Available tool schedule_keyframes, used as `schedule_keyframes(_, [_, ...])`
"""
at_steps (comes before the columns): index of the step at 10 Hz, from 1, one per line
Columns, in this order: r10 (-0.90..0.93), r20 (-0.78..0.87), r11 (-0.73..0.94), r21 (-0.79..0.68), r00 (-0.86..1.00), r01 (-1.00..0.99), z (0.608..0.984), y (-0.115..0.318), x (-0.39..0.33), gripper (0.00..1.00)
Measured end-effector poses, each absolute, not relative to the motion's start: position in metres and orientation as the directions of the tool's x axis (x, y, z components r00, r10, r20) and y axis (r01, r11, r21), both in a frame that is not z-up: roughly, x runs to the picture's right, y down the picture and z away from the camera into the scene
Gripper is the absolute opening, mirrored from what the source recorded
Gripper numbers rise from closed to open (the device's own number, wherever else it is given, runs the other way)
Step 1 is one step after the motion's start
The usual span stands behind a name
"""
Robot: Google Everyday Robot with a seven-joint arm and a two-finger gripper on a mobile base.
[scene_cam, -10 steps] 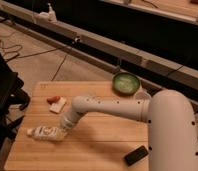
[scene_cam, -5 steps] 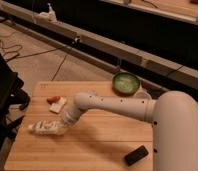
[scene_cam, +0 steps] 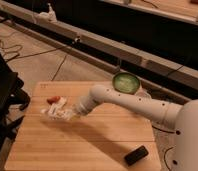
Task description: Place the bottle in the ceramic bowl
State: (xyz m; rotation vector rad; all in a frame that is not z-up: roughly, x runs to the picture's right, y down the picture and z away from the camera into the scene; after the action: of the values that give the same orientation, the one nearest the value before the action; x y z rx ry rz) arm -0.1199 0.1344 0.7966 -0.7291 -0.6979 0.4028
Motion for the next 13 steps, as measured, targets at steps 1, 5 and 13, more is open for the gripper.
schedule_keyframes(1, [0.581,0.426,0.681,-0.722,0.694,-0.127,0.800,0.122,-0.098,0.00])
schedule_keyframes(5, [0.658,0.396,0.654,-0.723,0.641,-0.224,0.817,0.068,-0.016,0.00])
schedule_keyframes(13, [0.694,0.396,0.667,-0.667,0.601,-0.332,0.826,-0.002,0.047,0.00])
